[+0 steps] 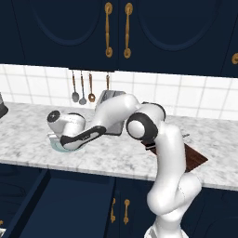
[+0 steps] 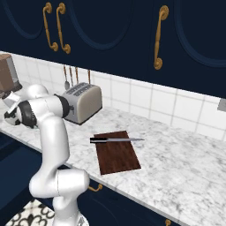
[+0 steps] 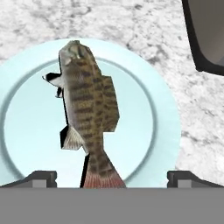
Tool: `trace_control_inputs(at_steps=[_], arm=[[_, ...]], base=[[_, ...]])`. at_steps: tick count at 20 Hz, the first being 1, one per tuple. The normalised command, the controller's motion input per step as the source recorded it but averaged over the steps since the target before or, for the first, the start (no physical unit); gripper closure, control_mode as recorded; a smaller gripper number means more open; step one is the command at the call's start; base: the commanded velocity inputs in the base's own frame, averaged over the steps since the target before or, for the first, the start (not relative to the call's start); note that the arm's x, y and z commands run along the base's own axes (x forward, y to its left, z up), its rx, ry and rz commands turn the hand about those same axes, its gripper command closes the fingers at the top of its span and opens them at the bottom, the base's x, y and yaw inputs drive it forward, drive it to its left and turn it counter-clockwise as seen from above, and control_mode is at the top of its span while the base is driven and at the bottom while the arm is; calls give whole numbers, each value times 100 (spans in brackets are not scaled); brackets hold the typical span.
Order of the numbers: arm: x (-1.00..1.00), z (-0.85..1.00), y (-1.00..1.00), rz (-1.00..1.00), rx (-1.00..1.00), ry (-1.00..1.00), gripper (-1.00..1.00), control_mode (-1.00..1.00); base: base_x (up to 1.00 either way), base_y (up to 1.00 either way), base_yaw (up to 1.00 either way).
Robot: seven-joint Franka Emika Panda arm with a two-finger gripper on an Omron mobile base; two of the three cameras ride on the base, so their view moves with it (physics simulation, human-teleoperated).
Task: Pick up the knife from the drawer and place it on the cutting board. Then place the meat from the plate to the cutting board.
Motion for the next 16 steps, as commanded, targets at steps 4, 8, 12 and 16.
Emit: trace_control_inputs(at_steps=[4, 8, 12, 16], arm=[[49, -19, 4, 4, 0, 0, -100, -100], [31, -17, 3, 4, 0, 0, -100, -100], [31, -26, 0, 3, 0, 0, -100, -100], [25, -40, 0, 3, 0, 3, 100, -100]], base=[[0, 0, 0], [0, 0, 0], [0, 0, 0], [0, 0, 0]])
